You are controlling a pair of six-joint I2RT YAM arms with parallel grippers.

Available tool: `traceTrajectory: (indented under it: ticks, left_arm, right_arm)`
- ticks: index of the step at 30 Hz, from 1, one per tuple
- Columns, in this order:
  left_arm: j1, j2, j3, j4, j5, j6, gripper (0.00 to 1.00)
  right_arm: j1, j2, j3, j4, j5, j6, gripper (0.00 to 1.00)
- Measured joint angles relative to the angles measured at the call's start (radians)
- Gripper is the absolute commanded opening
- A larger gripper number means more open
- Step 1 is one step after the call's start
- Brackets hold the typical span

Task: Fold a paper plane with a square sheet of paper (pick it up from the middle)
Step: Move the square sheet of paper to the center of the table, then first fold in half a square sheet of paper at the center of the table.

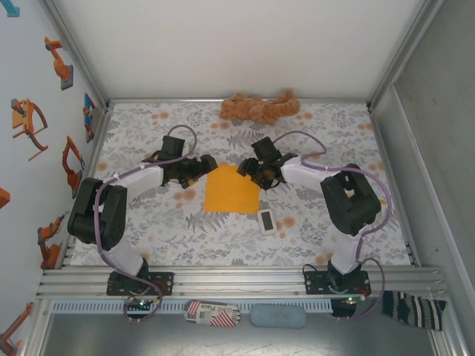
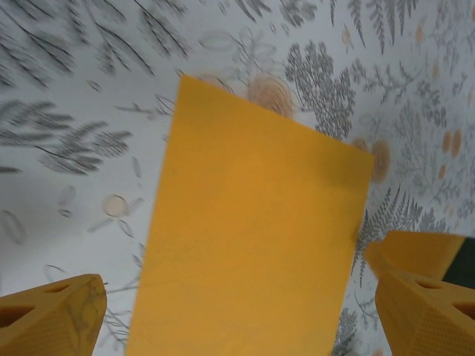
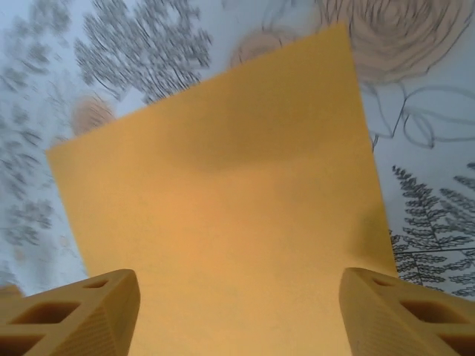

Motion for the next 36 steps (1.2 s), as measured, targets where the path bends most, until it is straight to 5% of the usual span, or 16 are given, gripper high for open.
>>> traceTrajectory:
  ticks: [14, 23, 36]
  left_arm:
    - [-0.095, 0.190, 0.228, -0.198, -0.073, 0.024, 0.86]
    - [-0.103, 0.214, 0.251, -0.251, -0.076, 0.042, 0.81]
    - [-0.108, 0.230, 0.251, -0.252, -0.072, 0.042, 0.91]
  right_arm:
    - [-0.082, 0.004, 0.000, -0.072, -0.129, -0.234, 0.43]
    - [-0.084, 0.057, 0.009, -0.121, -0.170, -0.298, 0.40]
    - [-0.082, 0.081, 0.032, -0.129, -0.201, -0.319, 0.40]
